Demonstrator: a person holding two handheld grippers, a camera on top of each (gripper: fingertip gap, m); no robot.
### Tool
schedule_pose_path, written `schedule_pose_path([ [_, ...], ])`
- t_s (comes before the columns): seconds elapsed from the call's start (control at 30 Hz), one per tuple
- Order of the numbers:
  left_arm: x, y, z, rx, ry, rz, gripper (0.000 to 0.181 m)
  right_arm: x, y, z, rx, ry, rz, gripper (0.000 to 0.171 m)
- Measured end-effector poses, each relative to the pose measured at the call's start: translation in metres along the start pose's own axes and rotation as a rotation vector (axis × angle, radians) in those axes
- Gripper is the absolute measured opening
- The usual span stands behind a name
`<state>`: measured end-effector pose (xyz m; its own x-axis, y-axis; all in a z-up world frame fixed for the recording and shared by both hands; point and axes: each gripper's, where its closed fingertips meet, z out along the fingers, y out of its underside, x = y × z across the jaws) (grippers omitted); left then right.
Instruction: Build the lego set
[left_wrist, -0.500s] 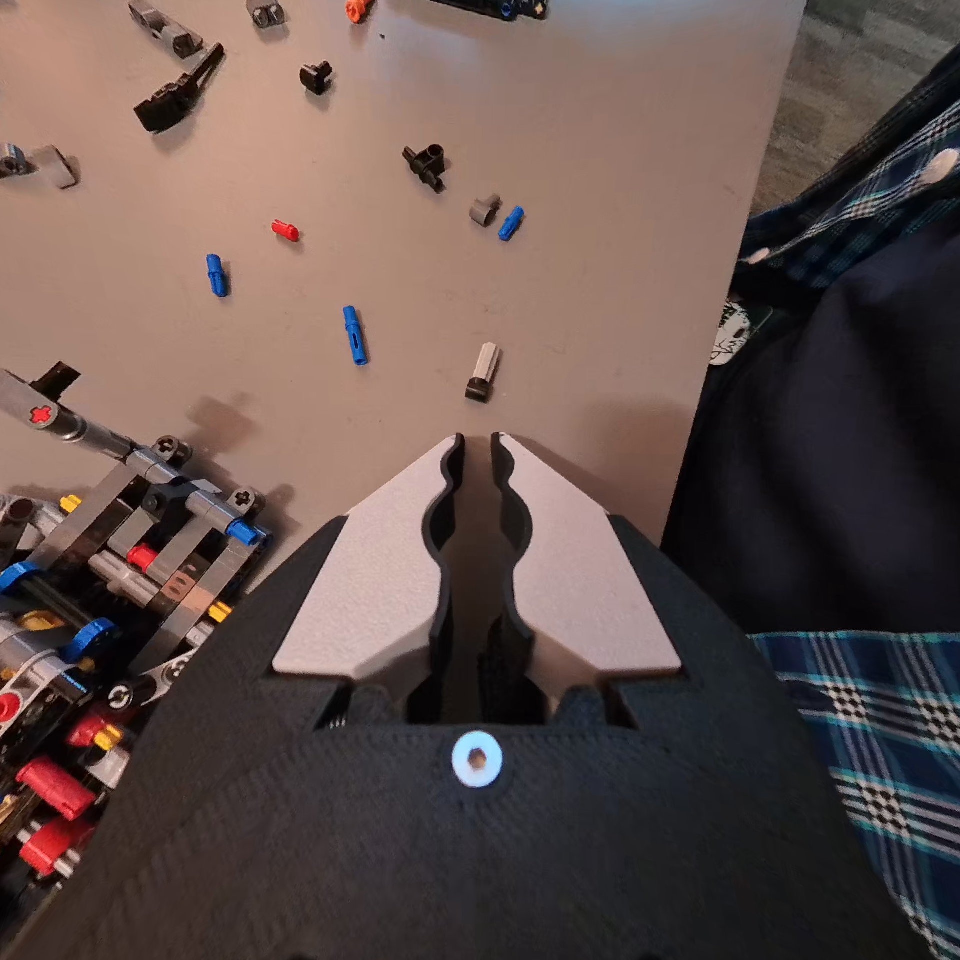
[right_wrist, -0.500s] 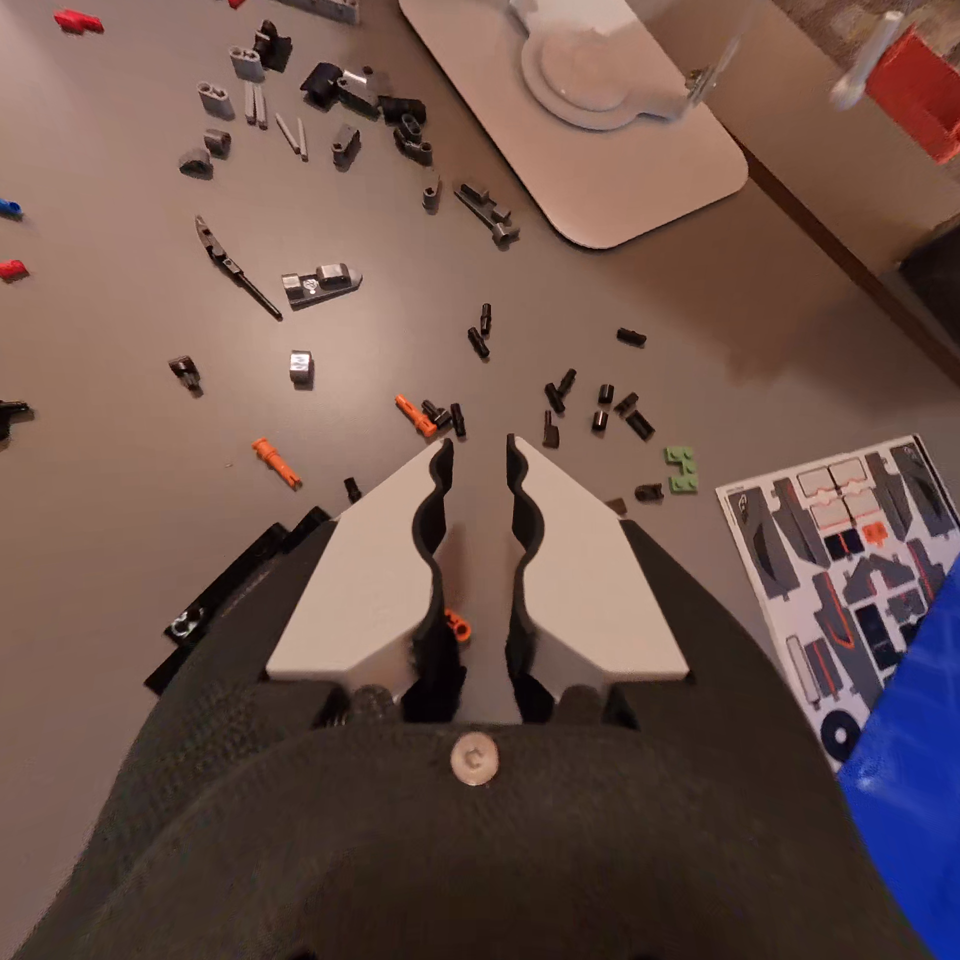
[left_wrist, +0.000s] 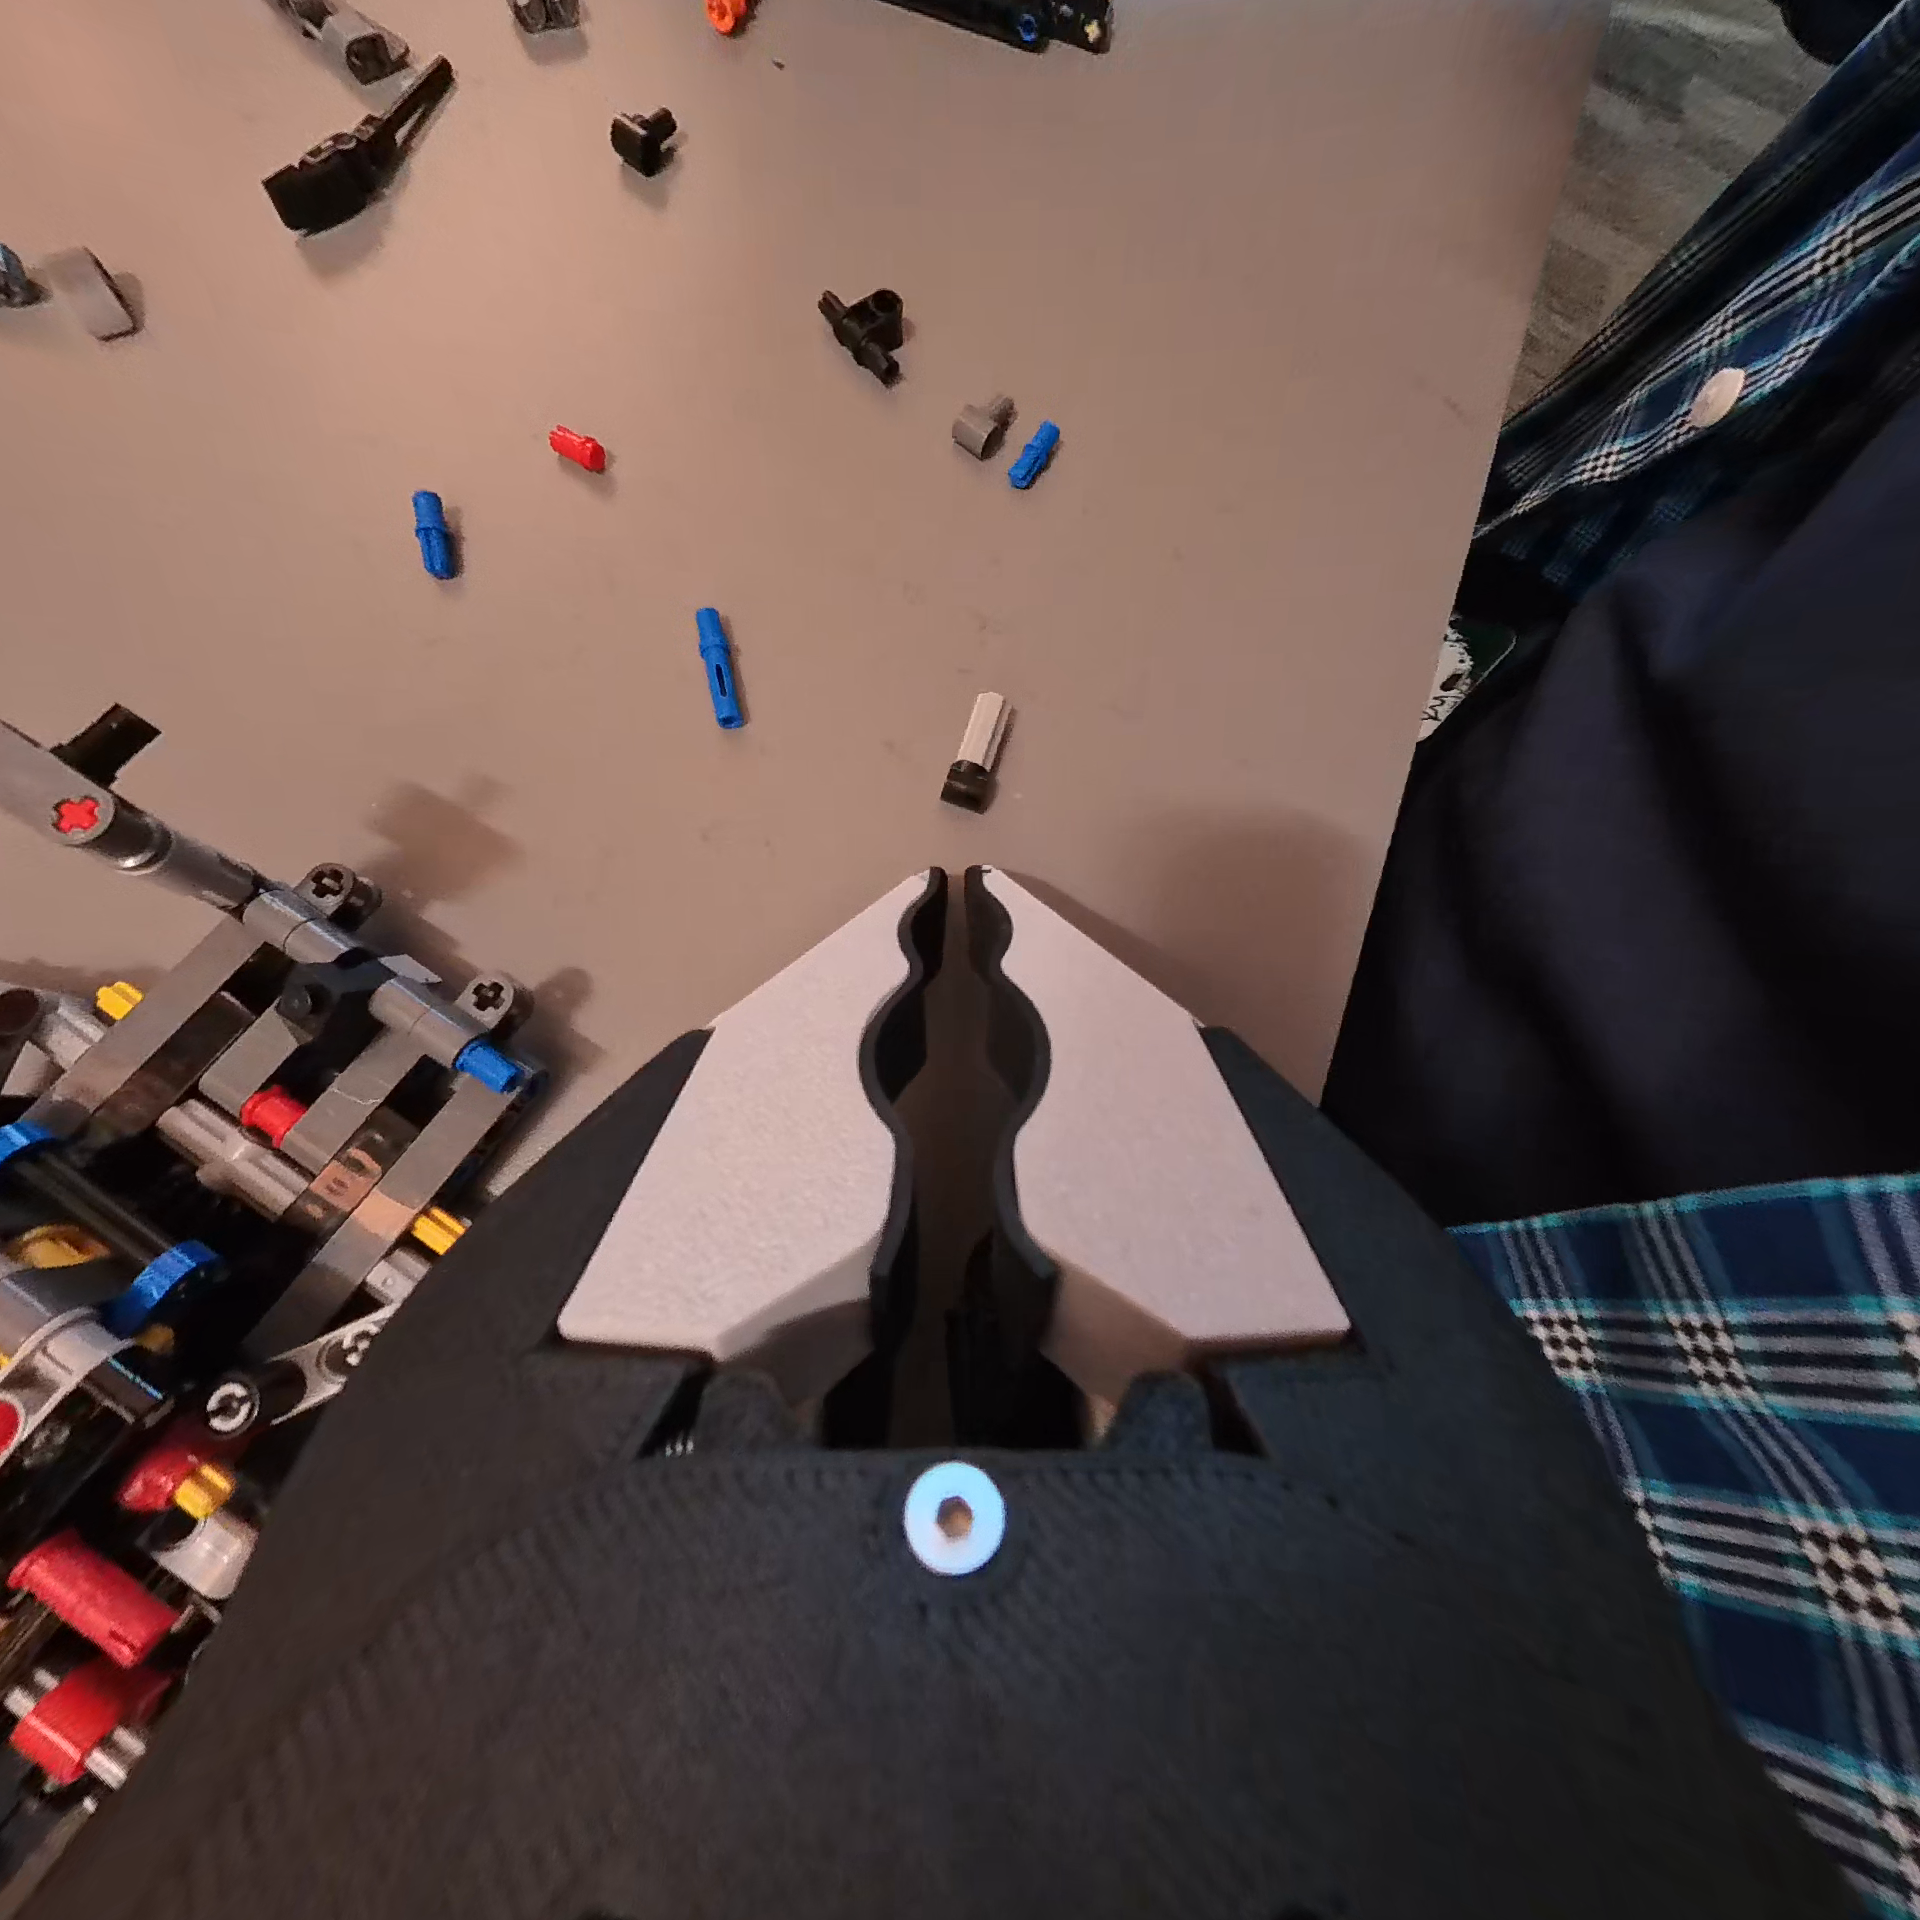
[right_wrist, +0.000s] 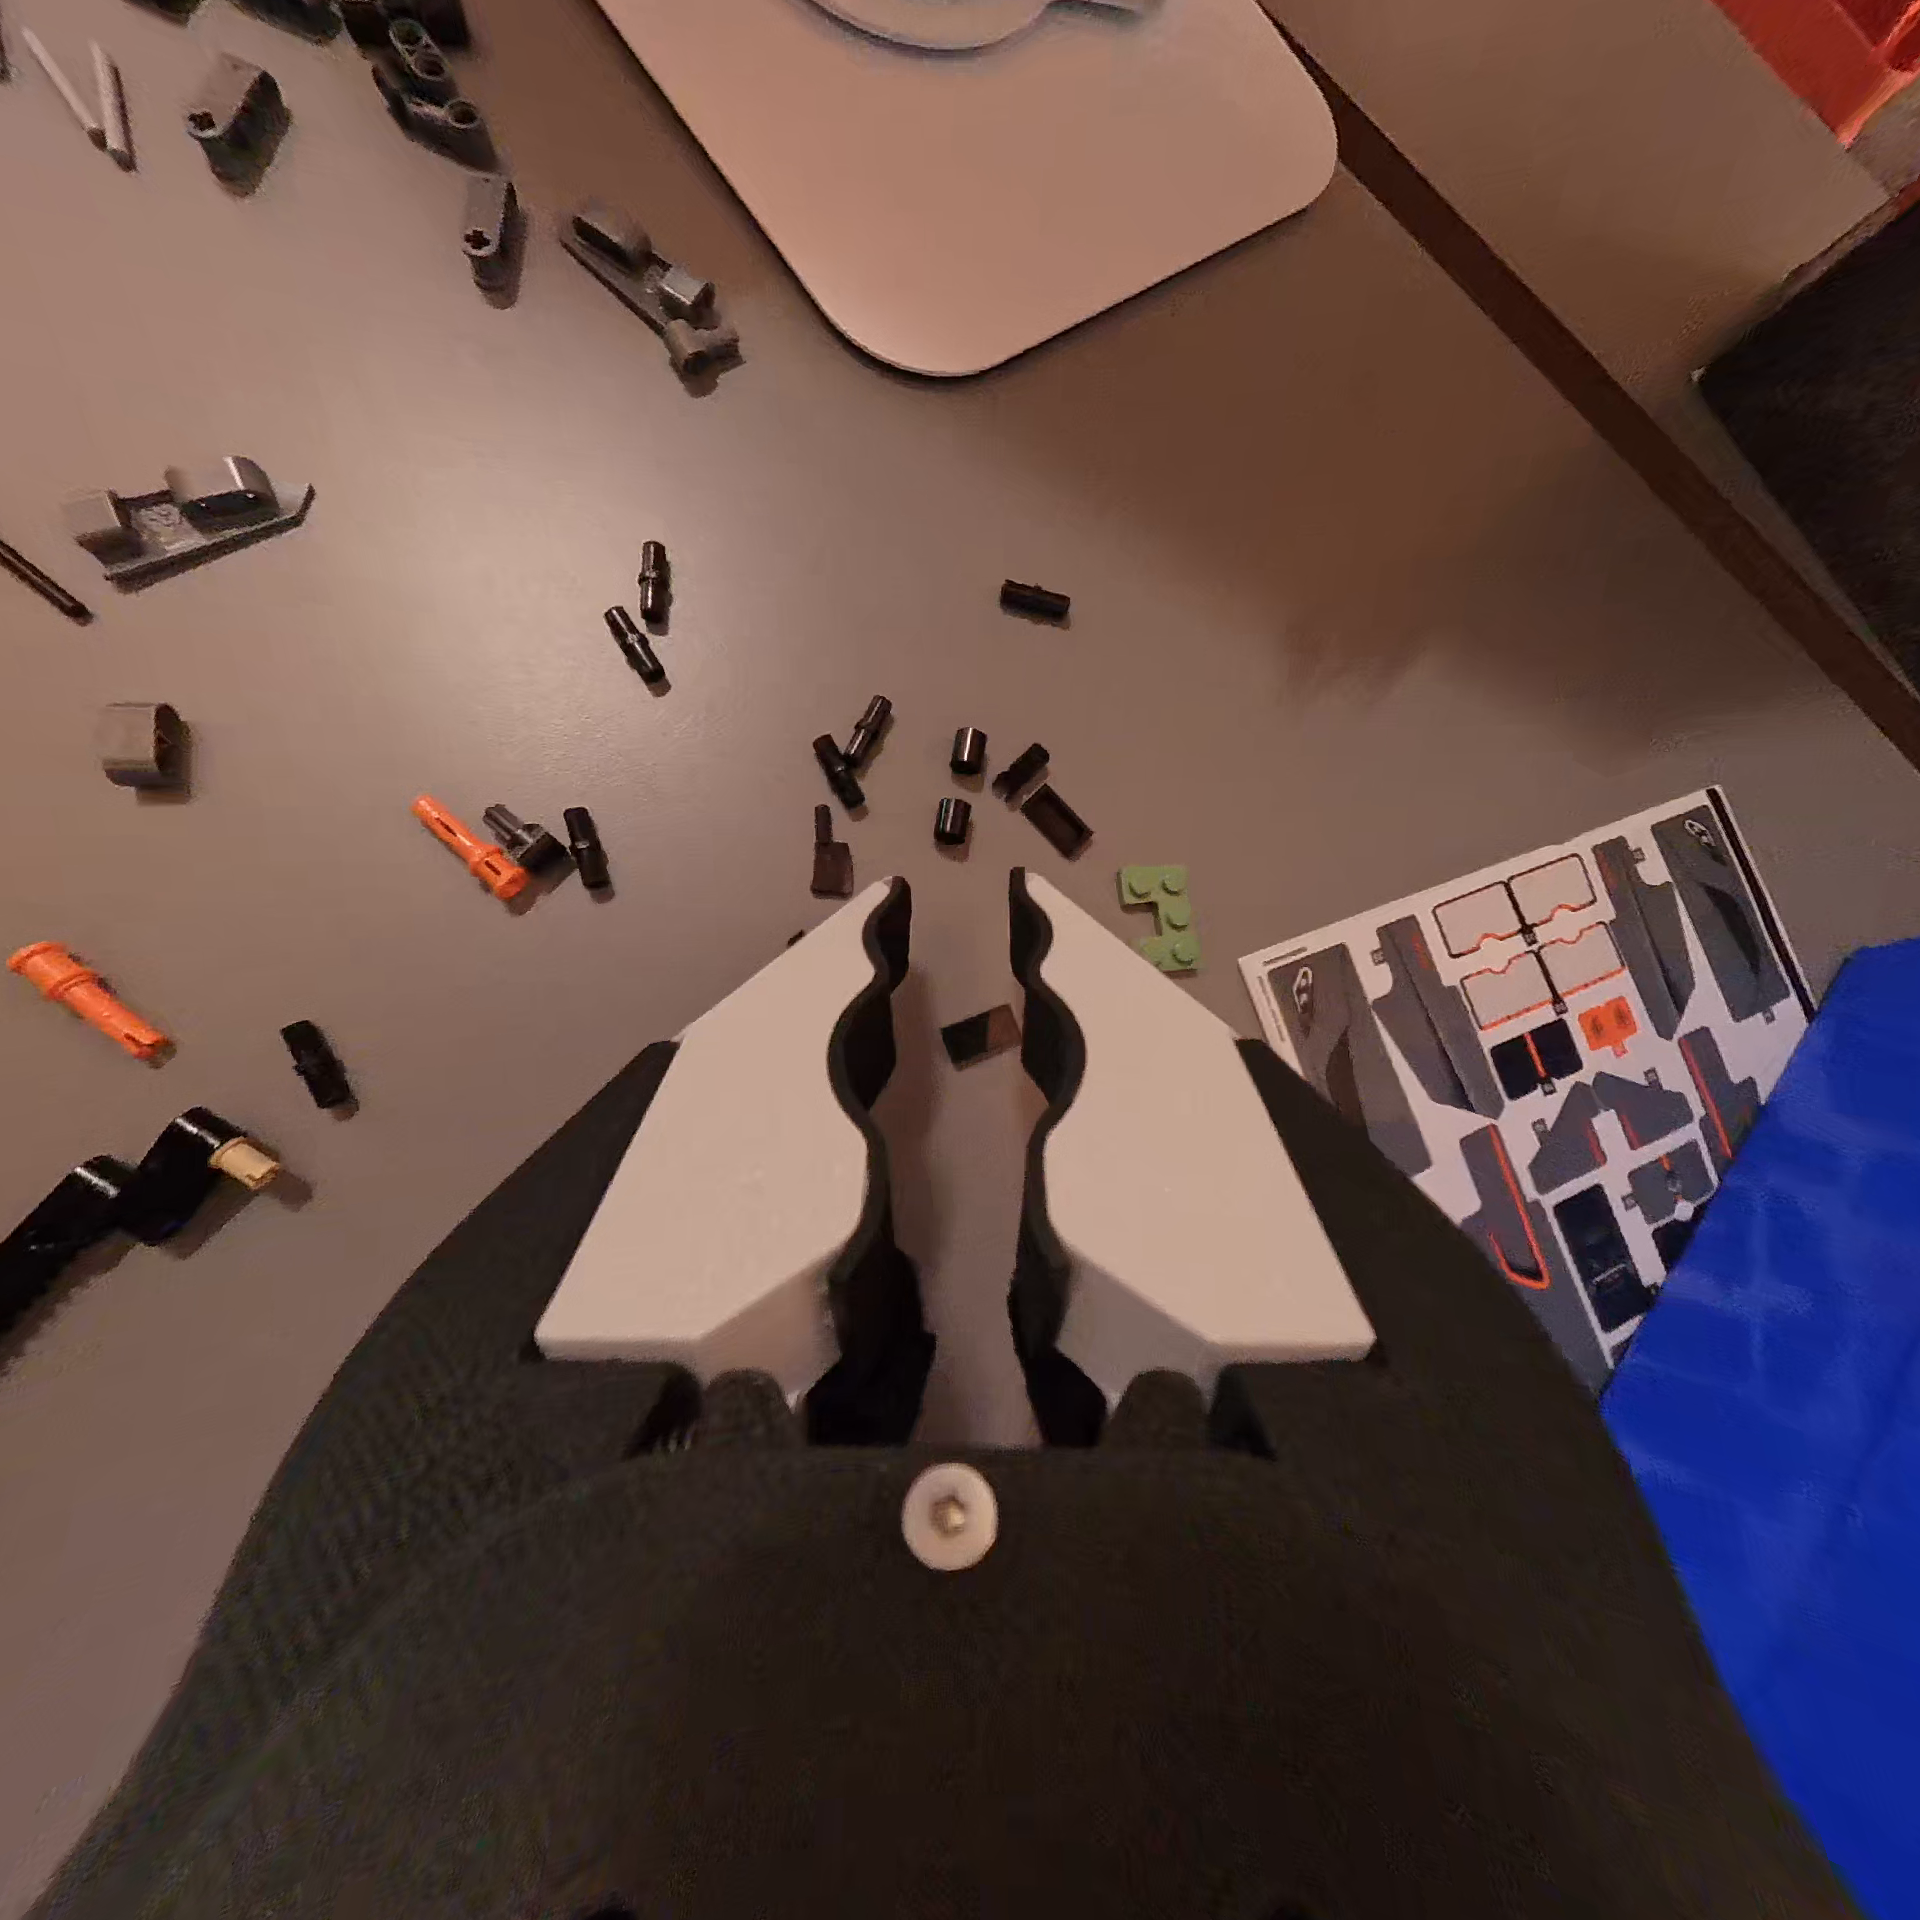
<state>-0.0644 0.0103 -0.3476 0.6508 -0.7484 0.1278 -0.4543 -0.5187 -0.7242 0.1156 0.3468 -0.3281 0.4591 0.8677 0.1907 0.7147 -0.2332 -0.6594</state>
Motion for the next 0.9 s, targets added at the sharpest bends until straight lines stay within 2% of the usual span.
schedule_pose_path([
  [0.17,-0.001,0.000,0.000,-0.001,-0.010,0.001,0.001,0.003,-0.002,0.002,-0.019,-0.037,-0.021,0.017],
  [0.4,-0.002,0.000,0.000,-0.001,-0.009,-0.006,0.000,-0.031,-0.020,-0.003,0.018,-0.134,-0.086,0.000],
  [0.47,-0.002,0.000,0.000,-0.001,-0.009,-0.008,0.000,-0.046,-0.032,-0.002,0.035,-0.164,-0.117,0.001],
  [0.6,-0.002,0.000,0.000,0.000,-0.006,-0.010,0.000,-0.075,-0.062,0.009,0.057,-0.222,-0.161,0.020],
  [0.9,-0.001,0.000,0.000,-0.001,-0.001,-0.010,0.000,-0.130,-0.105,0.048,0.033,-0.315,-0.383,0.016],
])
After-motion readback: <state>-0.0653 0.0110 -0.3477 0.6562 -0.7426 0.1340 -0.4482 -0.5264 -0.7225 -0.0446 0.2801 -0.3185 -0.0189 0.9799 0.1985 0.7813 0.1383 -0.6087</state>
